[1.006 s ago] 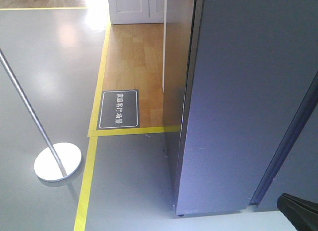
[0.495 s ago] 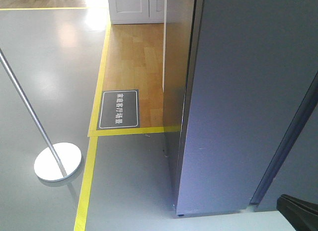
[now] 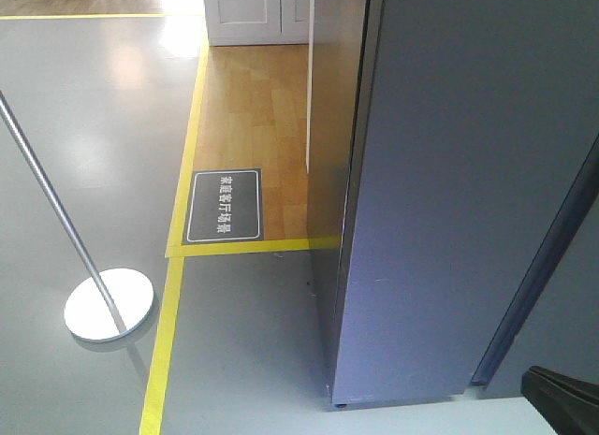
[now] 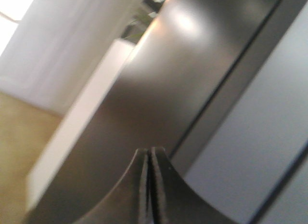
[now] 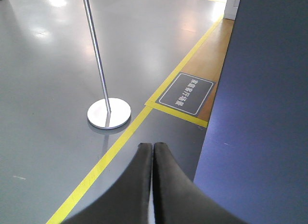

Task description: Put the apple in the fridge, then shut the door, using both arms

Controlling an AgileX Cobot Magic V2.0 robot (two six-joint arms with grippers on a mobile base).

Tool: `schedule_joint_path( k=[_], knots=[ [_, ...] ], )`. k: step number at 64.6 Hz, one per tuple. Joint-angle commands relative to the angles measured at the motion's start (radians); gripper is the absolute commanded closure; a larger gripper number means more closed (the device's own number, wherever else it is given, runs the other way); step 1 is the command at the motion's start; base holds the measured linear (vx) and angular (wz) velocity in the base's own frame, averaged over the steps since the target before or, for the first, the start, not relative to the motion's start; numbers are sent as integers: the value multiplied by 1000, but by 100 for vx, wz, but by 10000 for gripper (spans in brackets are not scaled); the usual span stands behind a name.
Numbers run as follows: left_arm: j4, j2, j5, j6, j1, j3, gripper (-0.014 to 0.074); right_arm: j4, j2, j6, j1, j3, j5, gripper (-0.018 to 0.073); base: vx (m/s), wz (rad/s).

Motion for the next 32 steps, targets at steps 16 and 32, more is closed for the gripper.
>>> schedule_joint_path(
  k=[16,32],
  knots=[
    [-61,-4,294,234,-45,-1,603,37,7,-8,0,-24,-32,565,0,0],
    [-62,-158,478,234,-52,-1,603,37,7,-8,0,-24,-32,565,0,0]
  ],
)
